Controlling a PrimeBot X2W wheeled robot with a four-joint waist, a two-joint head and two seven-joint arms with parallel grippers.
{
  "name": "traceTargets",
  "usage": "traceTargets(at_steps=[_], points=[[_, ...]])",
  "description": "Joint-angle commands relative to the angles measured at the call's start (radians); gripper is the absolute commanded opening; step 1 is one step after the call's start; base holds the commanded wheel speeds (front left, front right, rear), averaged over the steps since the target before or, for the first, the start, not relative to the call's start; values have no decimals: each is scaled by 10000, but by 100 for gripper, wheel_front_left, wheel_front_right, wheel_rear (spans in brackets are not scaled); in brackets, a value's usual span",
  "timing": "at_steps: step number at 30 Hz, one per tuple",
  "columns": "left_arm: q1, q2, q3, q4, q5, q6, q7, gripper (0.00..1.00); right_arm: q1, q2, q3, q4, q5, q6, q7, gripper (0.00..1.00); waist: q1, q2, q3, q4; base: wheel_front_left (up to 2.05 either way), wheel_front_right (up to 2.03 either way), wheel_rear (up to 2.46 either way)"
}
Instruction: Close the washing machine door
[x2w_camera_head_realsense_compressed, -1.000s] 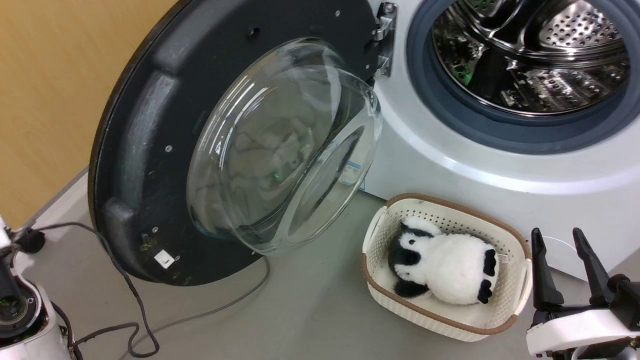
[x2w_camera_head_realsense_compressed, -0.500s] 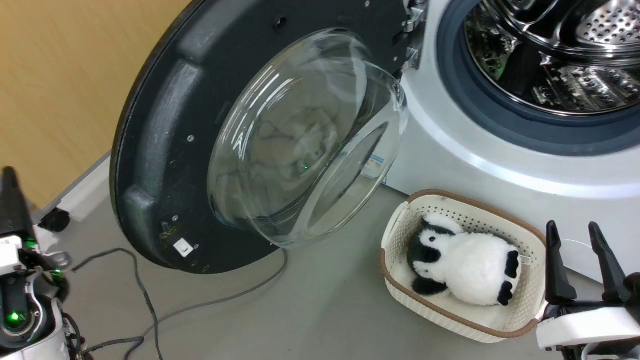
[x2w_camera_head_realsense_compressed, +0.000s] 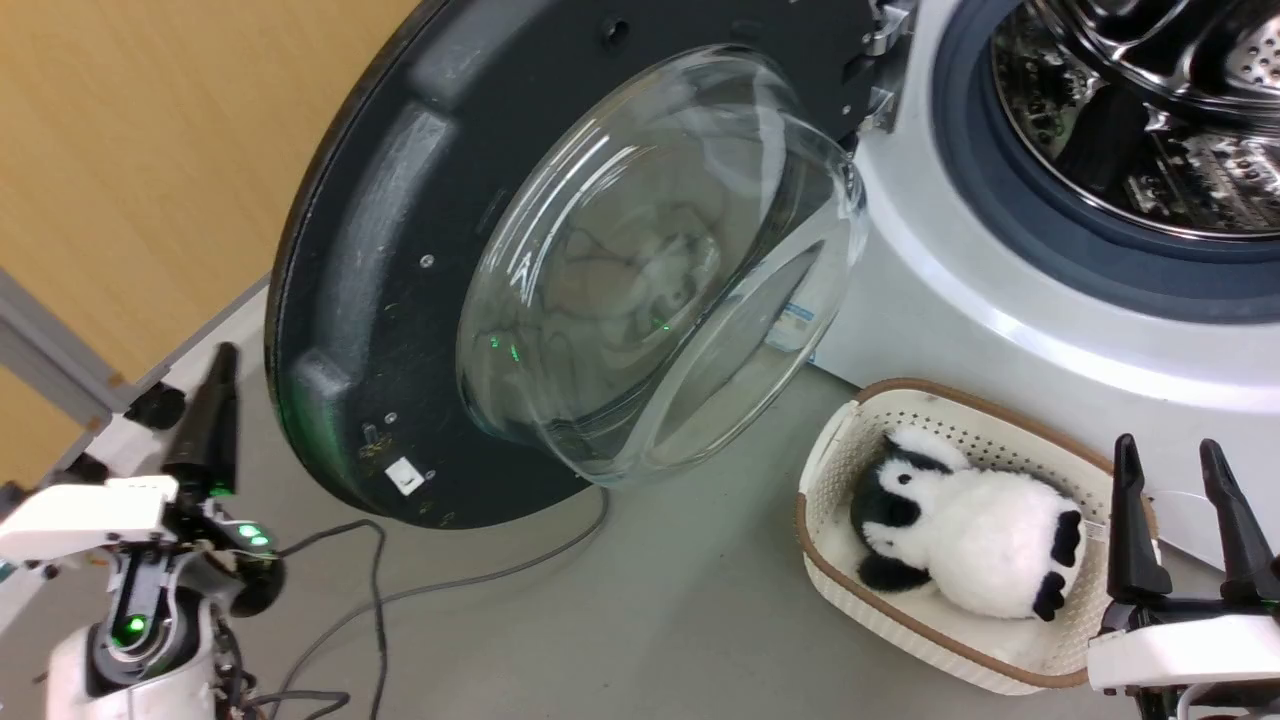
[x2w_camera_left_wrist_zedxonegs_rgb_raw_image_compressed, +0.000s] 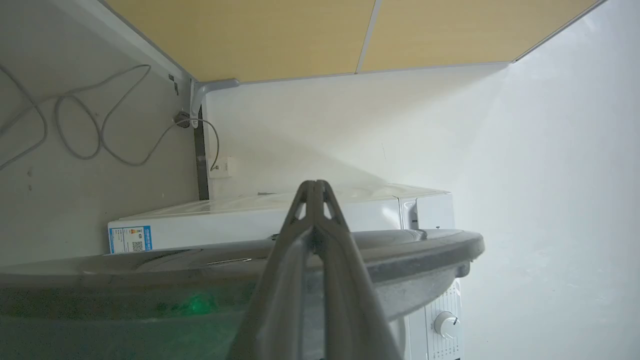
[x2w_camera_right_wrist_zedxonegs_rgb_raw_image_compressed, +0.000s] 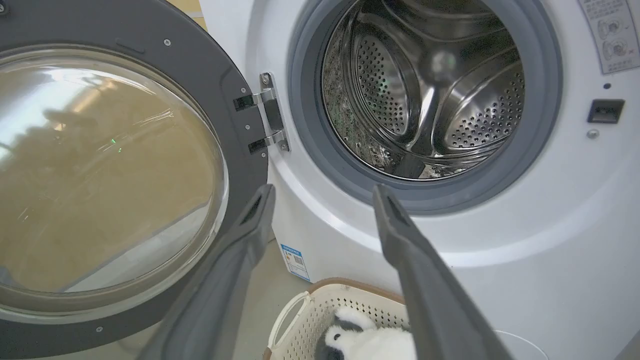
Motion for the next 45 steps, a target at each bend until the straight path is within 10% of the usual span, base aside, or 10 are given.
traceTargets(at_steps=[1,28,45], points=[[-28,-12,-81,101,-334,-85,164,0,-159,27,-51,34,135,8,-96,100,-1,0,28,72,0,0,0],[3299,-23,-5528,-4066,-70,-134,2927,0,-179,28,-25,243,452,8,-189,100,-1,0,-153,12,0,0,0],[2532,-31,-8244,-4070,118,-134,1954,0,-327,28,127,348,528,8,-189,100,-1,0,-152,-2221,0,0,0]])
